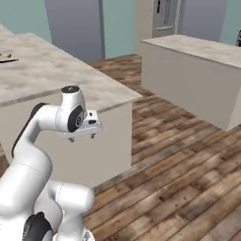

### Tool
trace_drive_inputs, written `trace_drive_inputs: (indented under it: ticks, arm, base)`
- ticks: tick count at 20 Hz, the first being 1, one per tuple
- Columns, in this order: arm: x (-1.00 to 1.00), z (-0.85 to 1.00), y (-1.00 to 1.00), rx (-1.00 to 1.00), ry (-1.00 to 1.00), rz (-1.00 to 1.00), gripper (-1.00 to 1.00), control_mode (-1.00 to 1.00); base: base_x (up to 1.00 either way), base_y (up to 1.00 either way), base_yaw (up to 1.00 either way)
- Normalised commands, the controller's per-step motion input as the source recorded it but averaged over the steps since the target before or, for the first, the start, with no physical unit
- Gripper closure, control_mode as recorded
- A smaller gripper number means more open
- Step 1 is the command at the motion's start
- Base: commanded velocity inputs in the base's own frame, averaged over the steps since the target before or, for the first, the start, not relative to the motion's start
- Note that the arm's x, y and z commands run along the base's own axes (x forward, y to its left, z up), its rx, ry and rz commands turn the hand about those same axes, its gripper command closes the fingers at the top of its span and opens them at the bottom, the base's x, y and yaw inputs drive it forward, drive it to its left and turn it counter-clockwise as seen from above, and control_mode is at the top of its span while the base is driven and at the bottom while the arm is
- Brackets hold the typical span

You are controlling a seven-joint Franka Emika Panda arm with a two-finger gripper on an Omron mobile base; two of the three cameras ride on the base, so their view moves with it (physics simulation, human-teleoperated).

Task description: Pick up the metallic utensils from the counter and place them in the open drawer. Make sure not to pick up any wooden utensils.

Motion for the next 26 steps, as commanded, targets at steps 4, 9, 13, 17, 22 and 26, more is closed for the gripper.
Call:
trace_drive_inputs:
  ticks: [4,9,13,17,22,26]
  arm:
    - [0.00,0.00,0.00,0.00,0.00,0.00,-1.00,1.00]
    - [0.00,0.00,0.00,0.00,0.00,0.00,-1.00,1.00]
    - [0.00,0.00,0.00,0.00,0.00,0.00,-1.00,1.00]
    - [0.00,0.00,0.00,0.00,0.00,0.00,-1.00,1.00]
    - [0.00,0.00,0.00,0.00,0.00,0.00,-1.00,1.00]
    - [0.00,0.00,0.00,0.00,0.00,0.00,-1.00,1.00]
  base:
    - [-0.31,1.00,-0.49]
    - [-0.58,1.00,-0.35]
    - [-0.58,1.00,-0.39]
    - [-0.18,1.00,-0.48]
    - [0.00,1.00,-0.57]
    - [0.00,1.00,-0.51]
